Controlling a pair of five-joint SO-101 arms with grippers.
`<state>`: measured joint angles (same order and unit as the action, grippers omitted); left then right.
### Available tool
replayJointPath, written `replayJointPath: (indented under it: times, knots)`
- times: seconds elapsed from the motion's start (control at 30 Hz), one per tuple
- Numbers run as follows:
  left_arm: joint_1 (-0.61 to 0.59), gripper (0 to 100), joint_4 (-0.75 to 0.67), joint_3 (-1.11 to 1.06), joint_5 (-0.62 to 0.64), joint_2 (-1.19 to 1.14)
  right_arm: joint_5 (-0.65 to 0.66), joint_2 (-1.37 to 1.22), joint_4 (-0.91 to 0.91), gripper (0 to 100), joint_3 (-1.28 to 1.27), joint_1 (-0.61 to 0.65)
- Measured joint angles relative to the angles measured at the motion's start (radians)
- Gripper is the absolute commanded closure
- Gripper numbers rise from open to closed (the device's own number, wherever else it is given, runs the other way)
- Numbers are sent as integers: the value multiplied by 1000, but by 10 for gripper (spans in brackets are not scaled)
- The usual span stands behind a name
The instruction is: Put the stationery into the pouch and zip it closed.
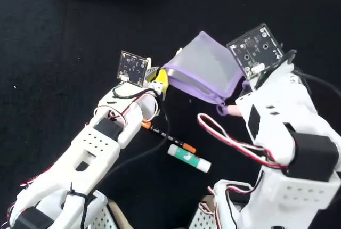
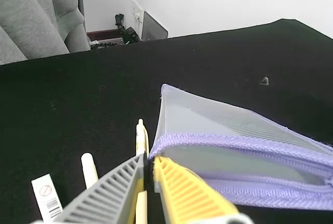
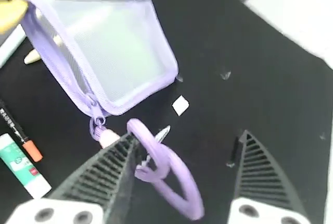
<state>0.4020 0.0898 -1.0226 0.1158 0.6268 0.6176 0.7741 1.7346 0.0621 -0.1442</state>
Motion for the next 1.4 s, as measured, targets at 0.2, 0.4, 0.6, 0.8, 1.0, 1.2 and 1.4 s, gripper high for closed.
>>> replayJointPath:
  times: [0.2, 0.4, 0.6, 0.8, 1.0, 1.2, 1.4]
  knots:
    - [-6, 972, 0, 0, 0, 0, 2, 61, 0, 722, 14, 35]
    - [-6, 972, 0, 0, 0, 0, 2, 221, 0, 722, -100, 195]
    - [-6, 972, 0, 0, 0, 0, 20, 270, 0, 722, -230, 239]
    - [-6, 972, 0, 0, 0, 0, 91, 390, 0, 722, -155, 242]
    - [-6, 972, 0, 0, 2, 0, 91, 390, 2, 722, -72, 241]
    - [-6, 972, 0, 0, 40, 0, 91, 388, 2, 665, -101, 327]
    - [-6, 972, 18, 0, 40, 0, 91, 387, 2, 655, -245, 339]
